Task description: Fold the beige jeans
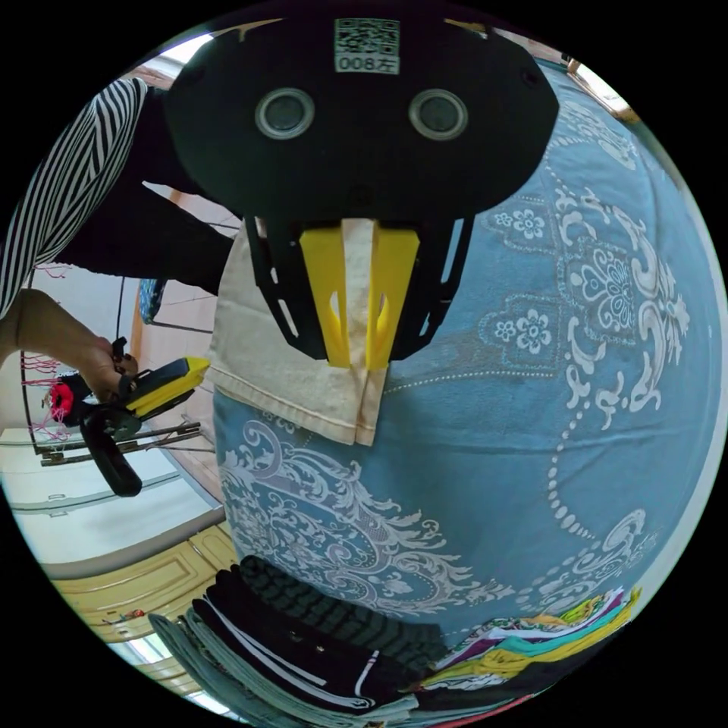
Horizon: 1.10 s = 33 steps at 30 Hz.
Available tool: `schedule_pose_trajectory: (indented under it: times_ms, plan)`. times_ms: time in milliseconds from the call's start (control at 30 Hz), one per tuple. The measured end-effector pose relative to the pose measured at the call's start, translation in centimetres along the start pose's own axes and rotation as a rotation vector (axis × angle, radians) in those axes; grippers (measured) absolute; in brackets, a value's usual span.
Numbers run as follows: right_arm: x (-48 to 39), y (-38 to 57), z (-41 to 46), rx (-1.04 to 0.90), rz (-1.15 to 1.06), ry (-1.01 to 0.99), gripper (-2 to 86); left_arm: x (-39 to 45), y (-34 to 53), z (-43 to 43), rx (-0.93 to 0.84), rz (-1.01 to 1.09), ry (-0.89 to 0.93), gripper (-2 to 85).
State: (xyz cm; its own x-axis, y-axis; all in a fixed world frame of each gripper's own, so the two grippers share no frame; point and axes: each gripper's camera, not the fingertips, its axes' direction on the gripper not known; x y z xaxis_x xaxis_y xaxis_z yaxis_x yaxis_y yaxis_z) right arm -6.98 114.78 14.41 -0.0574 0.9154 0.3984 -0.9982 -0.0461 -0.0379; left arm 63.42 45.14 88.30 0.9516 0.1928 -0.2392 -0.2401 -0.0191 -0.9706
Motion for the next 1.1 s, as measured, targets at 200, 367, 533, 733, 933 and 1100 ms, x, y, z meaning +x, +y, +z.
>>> schedule_pose_trajectory:
  times_ms: [200, 367, 533, 733, 933, 1100]
  plan:
    - [0.8, 0.4, 0.3, -0.001, -0.008, -0.001, 2.2, 0.1, -2.6, -0.2, -0.002, -0.013, -0.016, 1.2]
    - [1.5, 0.7, 0.5, 0.0, -0.007, -0.008, 2.2, -0.1, -4.4, -0.5, -0.003, 0.002, 0.001, 0.6]
    - [1.5, 0.9, 0.4, 0.002, -0.02, -0.022, 2.1, -0.1, -5.6, -1.6, 0.018, -0.005, 0.02, 0.3]
    - [0.5, 1.4, -1.2, 0.053, -0.054, -0.085, 2.3, -0.4, -6.2, -4.1, 0.079, -0.013, 0.076, 0.3]
    - [1.5, 0.3, -0.1, 0.057, -0.016, -0.063, 3.1, -2.0, -7.9, -3.6, 0.062, -0.042, 0.066, 0.6]
    - [2.0, 0.9, -0.8, 0.131, 0.048, 0.034, 6.4, -2.6, -9.8, -2.6, 0.054, -0.039, 0.024, 2.2]
